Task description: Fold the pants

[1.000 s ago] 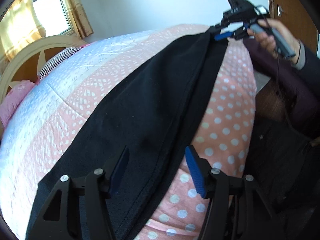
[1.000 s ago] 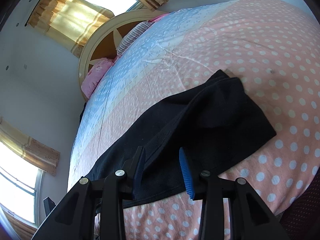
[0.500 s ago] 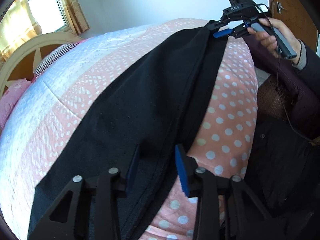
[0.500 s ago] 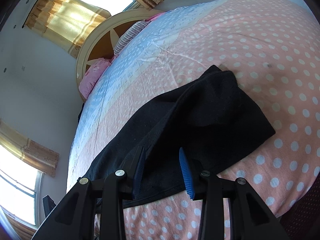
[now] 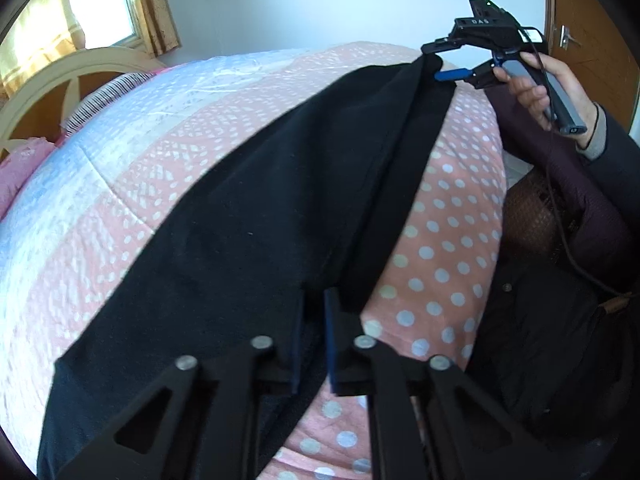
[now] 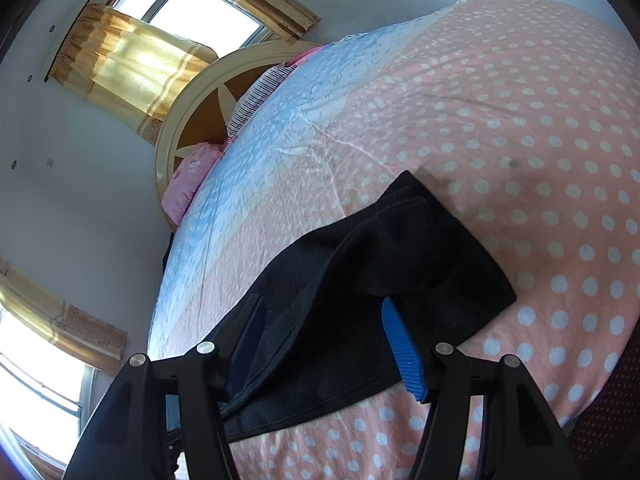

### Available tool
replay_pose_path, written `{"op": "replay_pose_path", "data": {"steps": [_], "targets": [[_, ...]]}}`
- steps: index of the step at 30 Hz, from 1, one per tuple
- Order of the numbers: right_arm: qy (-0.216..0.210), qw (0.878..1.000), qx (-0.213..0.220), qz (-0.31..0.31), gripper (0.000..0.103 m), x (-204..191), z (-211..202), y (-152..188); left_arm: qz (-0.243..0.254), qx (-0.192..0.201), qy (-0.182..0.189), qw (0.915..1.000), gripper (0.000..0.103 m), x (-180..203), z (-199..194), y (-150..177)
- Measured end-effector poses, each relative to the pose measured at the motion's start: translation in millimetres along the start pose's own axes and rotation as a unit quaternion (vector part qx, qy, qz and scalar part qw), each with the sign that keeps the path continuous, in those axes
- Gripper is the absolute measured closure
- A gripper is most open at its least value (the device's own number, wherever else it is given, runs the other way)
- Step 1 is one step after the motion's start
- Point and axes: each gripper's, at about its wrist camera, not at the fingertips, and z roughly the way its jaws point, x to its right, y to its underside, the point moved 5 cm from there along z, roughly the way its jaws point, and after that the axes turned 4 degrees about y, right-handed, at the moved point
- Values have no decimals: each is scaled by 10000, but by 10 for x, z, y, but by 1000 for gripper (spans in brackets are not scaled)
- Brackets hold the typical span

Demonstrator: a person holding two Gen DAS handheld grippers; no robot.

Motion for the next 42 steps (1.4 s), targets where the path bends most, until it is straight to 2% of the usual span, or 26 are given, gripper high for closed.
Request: {"op": "replay_pose_path", "data": {"steps": [1,3,6,11,13,14,16,18,20,22,23,24,28,32,35,37,40,42], "targets": [[83,10000,11,16,57,12,17,-35,5,30,0,10000,96,-4,-18,-9],[239,9997,22,43,88,22,81,-145,12,88,-46,10000,97,-30,-55,-24],[284,9995,112,-115,91,-97,127,-314,-24,162,-45,9999,97,-71,-104,-31],[-301,9963,397,-707,95,-579,-10,-556,-335,380,-20,9987,98,-185,-183,-42],[-784,9907,568,-953,95,-755,-160,-611,-527,509,41,9973,98,-267,-229,-50],[-873,9886,624,-1053,95,-781,-216,-606,-596,588,112,9964,98,-296,-255,-51],[-819,9873,640,-1205,95,-725,-270,-548,-660,648,168,9956,98,-317,-277,-44],[-680,9912,416,-1059,95,-449,-246,-425,-579,630,245,9960,98,-262,-266,-18],[-276,9958,178,-854,93,-93,-198,-283,-429,558,337,9970,98,-169,-222,37],[59,9984,37,-560,73,244,-182,-163,-239,431,339,9982,98,-74,-155,83],[82,9990,77,-429,54,345,-214,-128,-158,338,335,9987,98,-34,-112,104],[1,9995,184,-253,51,440,-271,-116,-91,255,335,9991,98,1,-73,118],[-339,9987,371,-24,51,476,-370,-217,56,84,278,9996,98,65,10,122],[-620,9973,304,238,51,499,-369,-281,53,105,243,9996,98,65,13,91],[-783,9949,47,634,51,492,-352,-295,73,66,248,9996,98,68,12,124],[-880,9927,75,821,51,520,-371,-342,102,46,262,9996,98,72,31,136],[-429,9970,344,535,51,511,-393,-615,86,39,301,9995,98,54,43,158],[-108,9998,71,119,51,444,-263,-723,105,30,302,9995,98,63,52,156]]}}
